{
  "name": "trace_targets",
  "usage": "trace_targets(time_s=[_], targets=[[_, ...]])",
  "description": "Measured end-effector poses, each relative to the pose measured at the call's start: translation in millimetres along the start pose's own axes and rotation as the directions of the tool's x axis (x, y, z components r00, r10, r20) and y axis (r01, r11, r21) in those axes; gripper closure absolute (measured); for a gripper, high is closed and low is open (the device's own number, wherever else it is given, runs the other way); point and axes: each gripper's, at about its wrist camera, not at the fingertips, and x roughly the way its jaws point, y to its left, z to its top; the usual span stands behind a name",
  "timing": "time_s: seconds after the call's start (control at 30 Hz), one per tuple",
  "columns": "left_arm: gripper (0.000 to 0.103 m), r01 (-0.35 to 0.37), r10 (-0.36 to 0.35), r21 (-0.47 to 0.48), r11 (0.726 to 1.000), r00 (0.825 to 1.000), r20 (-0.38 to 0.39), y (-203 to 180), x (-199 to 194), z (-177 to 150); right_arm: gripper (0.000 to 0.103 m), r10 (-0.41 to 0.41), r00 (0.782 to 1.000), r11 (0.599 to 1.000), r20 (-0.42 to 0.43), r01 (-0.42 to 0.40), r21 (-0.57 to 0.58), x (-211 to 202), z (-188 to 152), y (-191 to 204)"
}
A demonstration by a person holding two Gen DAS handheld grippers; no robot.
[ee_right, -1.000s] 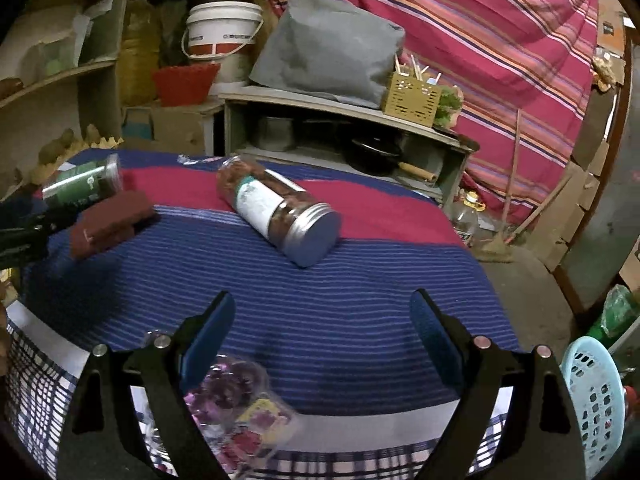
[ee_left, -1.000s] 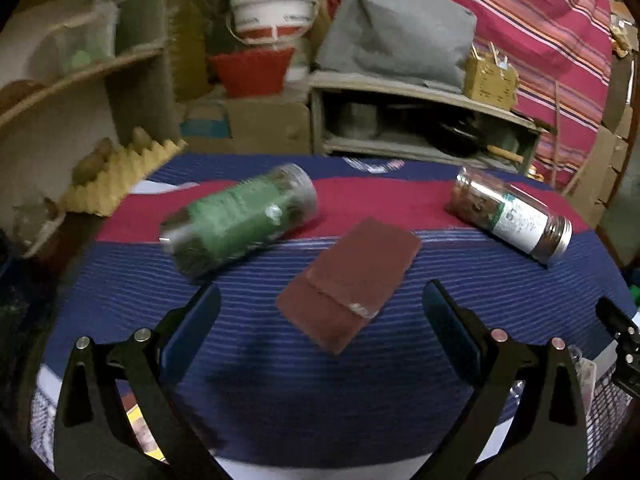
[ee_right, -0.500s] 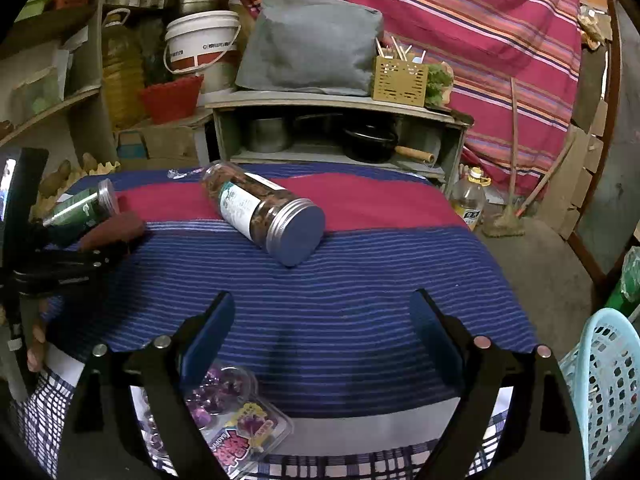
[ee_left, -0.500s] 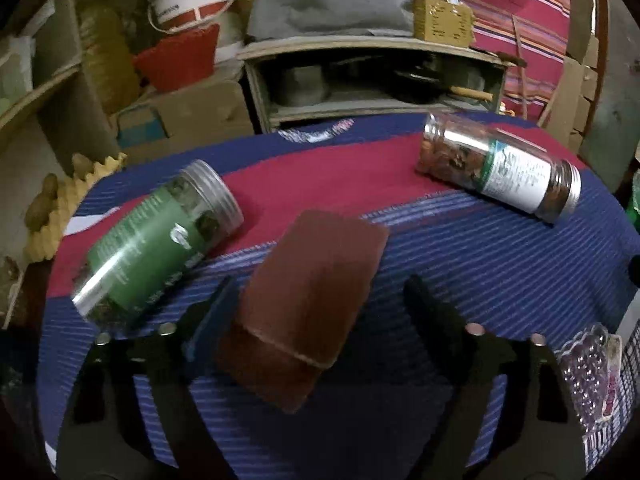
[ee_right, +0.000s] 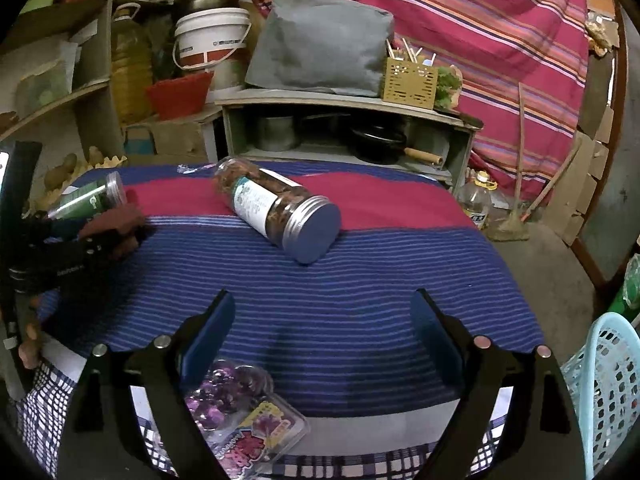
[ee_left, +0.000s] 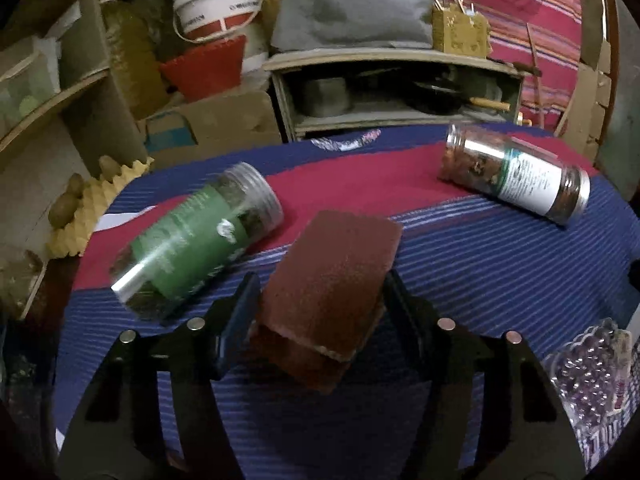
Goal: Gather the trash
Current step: 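Grasp the second maroon scouring pad with the right gripper while the left lifts its pad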
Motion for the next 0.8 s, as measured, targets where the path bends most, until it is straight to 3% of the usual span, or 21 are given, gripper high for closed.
trace_targets(time_s=[0.27,0.53,0.8], targets=[[0.041,-0.079,0.081,-0.031,0.996,0.993,0.089,43.8,-65.3,-21.5,0.015,0.060,0.998,0.998,0.017,-0.059,-0.009,-8.4,6.1,40.1],[0.041,-0.161,0.169,-0.086,0.983,0.982,0.089,112.3,-95.1,-61.9,0.007,0.203,0.979,0.979,0.015,-0.203,0.000,-14.1,15.4,111.7],[0.041,-0.166,0.181,-0.151,0.974,0.979,0.091,151.3,-96.5,-80.0,0.007,0.182,0.981,0.982,-0.065,-0.185,-0.035,21.6,22.5,181.8]])
